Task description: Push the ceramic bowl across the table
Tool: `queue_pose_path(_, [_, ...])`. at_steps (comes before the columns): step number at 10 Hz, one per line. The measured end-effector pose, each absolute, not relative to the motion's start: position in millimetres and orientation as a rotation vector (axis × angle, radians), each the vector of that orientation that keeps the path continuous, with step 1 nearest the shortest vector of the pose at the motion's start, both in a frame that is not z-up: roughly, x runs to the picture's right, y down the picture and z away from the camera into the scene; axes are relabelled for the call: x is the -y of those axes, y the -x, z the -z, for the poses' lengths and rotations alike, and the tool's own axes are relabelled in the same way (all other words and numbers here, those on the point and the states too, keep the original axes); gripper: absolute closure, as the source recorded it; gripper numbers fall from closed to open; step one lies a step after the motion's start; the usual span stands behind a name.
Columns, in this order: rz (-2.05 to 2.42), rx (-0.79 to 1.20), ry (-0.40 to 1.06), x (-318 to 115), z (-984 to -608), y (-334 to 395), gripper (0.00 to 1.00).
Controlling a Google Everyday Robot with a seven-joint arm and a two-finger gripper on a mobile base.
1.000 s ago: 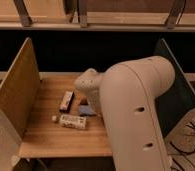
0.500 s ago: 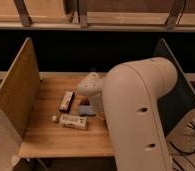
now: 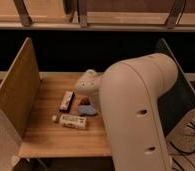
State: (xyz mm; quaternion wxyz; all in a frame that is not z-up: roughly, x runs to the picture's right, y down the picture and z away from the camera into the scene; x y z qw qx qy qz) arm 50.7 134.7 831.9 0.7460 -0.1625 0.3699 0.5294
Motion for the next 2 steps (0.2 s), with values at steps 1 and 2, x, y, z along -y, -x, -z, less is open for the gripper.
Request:
queue_pose_path(1, [-1.149,-0.792,0.339,-126.5,-828.7,-45.4,1.0])
queue_pose_path(2, [-1.138,-0.773,0.329,-120.2,-825.9,-38.0,1.0])
